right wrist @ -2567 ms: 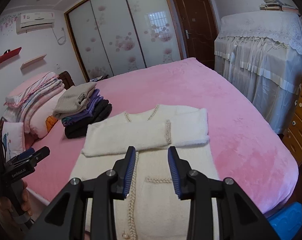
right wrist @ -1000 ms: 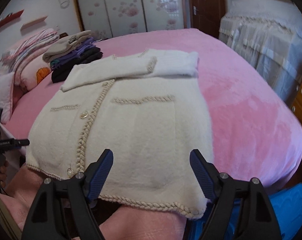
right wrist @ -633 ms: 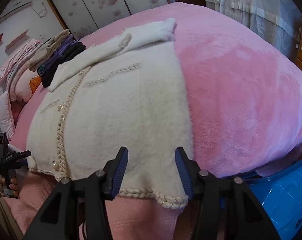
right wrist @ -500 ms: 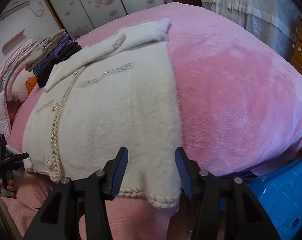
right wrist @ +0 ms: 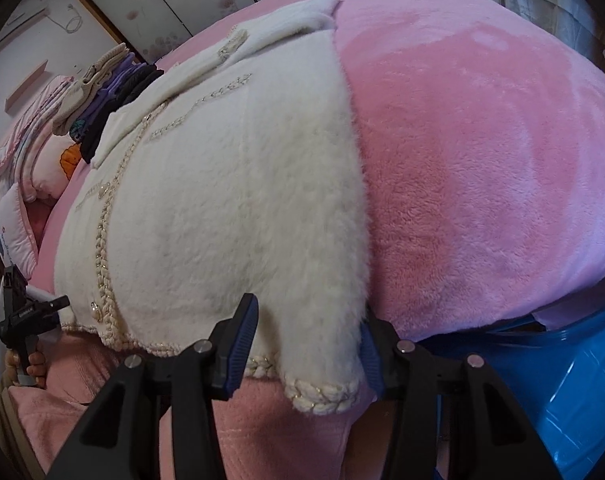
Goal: Fold large clothes
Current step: 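Move both tools to the cardigan hem and grasp it, then lift the hem with both tools and fold it toward the collar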
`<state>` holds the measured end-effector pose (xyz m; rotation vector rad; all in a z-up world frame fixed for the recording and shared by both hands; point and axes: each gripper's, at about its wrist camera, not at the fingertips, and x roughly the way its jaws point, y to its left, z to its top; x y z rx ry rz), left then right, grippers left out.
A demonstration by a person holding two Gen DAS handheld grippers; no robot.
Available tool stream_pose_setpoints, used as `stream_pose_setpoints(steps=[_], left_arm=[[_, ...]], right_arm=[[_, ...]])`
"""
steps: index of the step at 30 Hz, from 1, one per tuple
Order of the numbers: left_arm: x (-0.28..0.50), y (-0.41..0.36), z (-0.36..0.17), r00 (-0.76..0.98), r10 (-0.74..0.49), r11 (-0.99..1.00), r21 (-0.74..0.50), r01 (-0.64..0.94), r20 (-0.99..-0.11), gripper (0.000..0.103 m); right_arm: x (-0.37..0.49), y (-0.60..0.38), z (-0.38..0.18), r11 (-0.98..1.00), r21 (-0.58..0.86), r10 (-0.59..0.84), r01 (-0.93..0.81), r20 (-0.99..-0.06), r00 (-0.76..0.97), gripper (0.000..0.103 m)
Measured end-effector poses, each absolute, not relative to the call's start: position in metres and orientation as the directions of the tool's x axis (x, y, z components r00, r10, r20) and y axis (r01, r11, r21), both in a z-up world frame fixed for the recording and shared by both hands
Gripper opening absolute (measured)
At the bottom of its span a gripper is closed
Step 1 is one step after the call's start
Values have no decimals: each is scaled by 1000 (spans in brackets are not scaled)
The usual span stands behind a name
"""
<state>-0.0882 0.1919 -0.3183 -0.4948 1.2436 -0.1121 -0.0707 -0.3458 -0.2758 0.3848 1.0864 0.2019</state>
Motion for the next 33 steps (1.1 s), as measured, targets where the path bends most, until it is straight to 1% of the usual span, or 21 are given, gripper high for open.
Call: stream_pose_setpoints(steps=[2,3,4,5,6,7,9,12,14,15,17,20,24,26,29,33], left_arm=[[-89,189,-318,319,-335,899,-402,-172,-887,67],[-88,187,-318,313,-321,908,-385,-167,-894,65],[-87,185,-317,309,-308,914,-370,-166,-900,56],[-87,184,-316,302,-290,921,-351,-170,-908,41],[-87,183,-315,297,-290,922,-349,-167,-910,30],[-86,181,-314,290,-301,919,-357,-165,-908,10],[-86,179,-308,272,-297,923,-348,-162,-915,8],[-89,167,-286,267,-263,948,-300,-109,-927,7],[-88,161,-266,301,-273,945,-312,-93,-914,7],[-88,161,-259,314,-287,939,-331,-97,-905,7],[-85,165,-243,352,-348,902,-412,-128,-869,6],[-73,173,-214,427,-446,820,-551,-158,-786,6],[-28,175,-164,547,-502,741,-659,-127,-670,6],[0,177,-142,593,-499,722,-681,-118,-632,6],[51,181,-116,654,-443,734,-667,-128,-612,6],[127,200,-106,704,-340,747,-634,-201,-623,6]], right_arm=[[-67,-347,-275,913,408,351,26,-815,460,42],[-66,-346,-275,912,411,356,20,-813,460,36],[-66,-347,-275,910,415,361,15,-810,461,27],[-66,-347,-275,907,422,370,10,-805,464,22],[-66,-348,-274,901,433,381,4,-798,466,13],[-67,-348,-272,897,442,390,-1,-791,472,9],[-69,-346,-267,900,436,388,-11,-788,478,8],[-73,-343,-251,898,438,402,-48,-769,498,7],[-75,-340,-234,895,439,415,-85,-743,525,7],[-76,-338,-225,890,444,424,-101,-727,540,7],[-73,-338,-208,870,477,455,-121,-686,567,7],[-63,-338,-179,823,546,513,-154,-600,614,6],[-34,-339,-137,760,613,572,-217,-471,672,6],[-11,-339,-116,743,627,578,-236,-421,700,6],[32,-342,-90,728,642,564,-238,-364,741,6],[99,-351,-74,752,633,492,-183,-354,796,6]])
